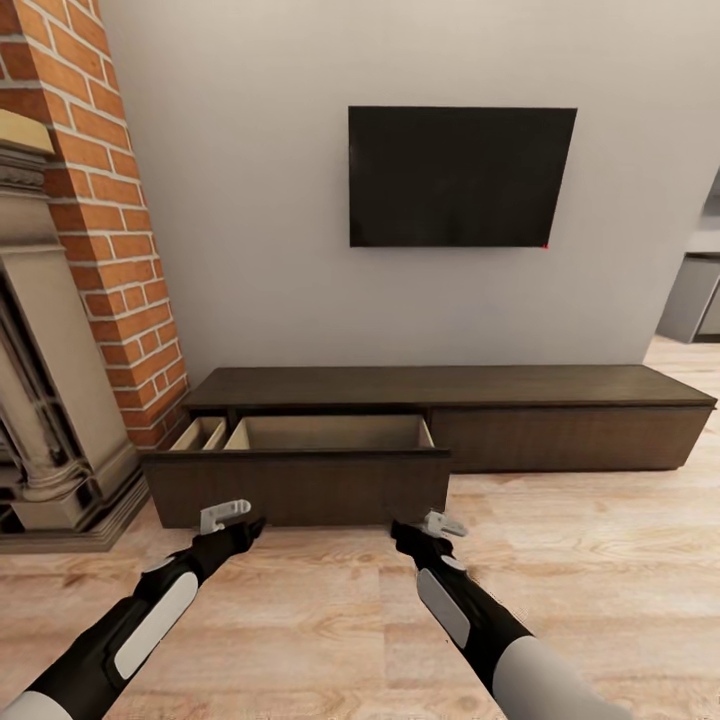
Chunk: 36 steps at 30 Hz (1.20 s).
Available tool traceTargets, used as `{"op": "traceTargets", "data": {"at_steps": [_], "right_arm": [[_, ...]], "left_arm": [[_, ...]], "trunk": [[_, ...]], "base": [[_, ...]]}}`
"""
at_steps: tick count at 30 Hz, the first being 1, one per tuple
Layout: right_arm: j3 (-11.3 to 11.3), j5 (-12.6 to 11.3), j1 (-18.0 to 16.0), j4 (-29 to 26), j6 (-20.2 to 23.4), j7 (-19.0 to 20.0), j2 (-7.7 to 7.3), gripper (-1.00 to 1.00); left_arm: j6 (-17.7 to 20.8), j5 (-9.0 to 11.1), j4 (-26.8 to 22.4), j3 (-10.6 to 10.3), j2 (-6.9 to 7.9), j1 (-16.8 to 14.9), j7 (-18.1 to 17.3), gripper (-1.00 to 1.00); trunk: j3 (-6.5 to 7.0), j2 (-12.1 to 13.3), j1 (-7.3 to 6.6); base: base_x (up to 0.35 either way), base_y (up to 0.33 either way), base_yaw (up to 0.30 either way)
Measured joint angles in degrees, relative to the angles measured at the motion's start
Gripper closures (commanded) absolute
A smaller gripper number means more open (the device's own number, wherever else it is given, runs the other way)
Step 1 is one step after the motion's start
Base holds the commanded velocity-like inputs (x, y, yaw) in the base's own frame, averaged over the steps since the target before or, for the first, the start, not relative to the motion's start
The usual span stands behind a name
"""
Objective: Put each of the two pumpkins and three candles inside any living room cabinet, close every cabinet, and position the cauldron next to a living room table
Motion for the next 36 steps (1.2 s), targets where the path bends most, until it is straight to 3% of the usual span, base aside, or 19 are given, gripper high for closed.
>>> {"op": "traceTargets", "data": {"at_steps": [6, 15, 19, 23, 28, 36], "right_arm": [[0.02, 0.51, 0.03, 7.94, -7.62, -0.01, 0.29, -1.00], [0.18, 0.68, 0.02, 8.82, -8.86, -0.02, 0.37, -1.00], [3.31, 4.36, 0.03, 9.12, -14.25, -0.44, 0.21, -1.00], [4.42, 6.45, 0.03, 9.86, -18.58, -0.74, -0.02, -1.00], [4.63, 6.86, 0.03, 10.09, -19.57, -0.69, -0.13, -1.00], [4.70, 6.42, 0.03, 10.05, -19.49, -0.31, -0.09, -1.00]], "left_arm": [[-4.36, -0.81, 1.41, -1.39, 0.07, 0.05, 0.10, -1.00], [-8.51, -3.11, 1.70, -2.95, 0.12, 0.14, 0.64, -1.00], [-9.69, -3.22, 1.74, -3.21, 0.04, 0.18, 1.01, -1.00], [-12.15, -3.31, 1.77, -3.95, 0.14, 0.82, 1.02, -1.00], [-14.96, -3.53, 1.74, -4.10, 0.32, 1.89, 0.73, -1.00], [-15.52, -3.60, 1.70, -4.10, 0.66, 2.47, 0.38, -1.00]], "trunk": [[-1.33, -0.08, 0.15], [-3.33, -0.21, 0.38], [-4.21, -0.26, 0.49], [-5.10, -0.31, 0.59], [-6.21, -0.38, 0.72], [-7.98, -0.49, 0.93]], "base": [[0.000, 0.000, 0.000], [0.000, 0.000, 0.000], [0.000, 0.000, 0.000], [0.000, 0.000, 0.000], [0.000, 0.000, 0.000], [0.000, 0.000, 0.000]]}}
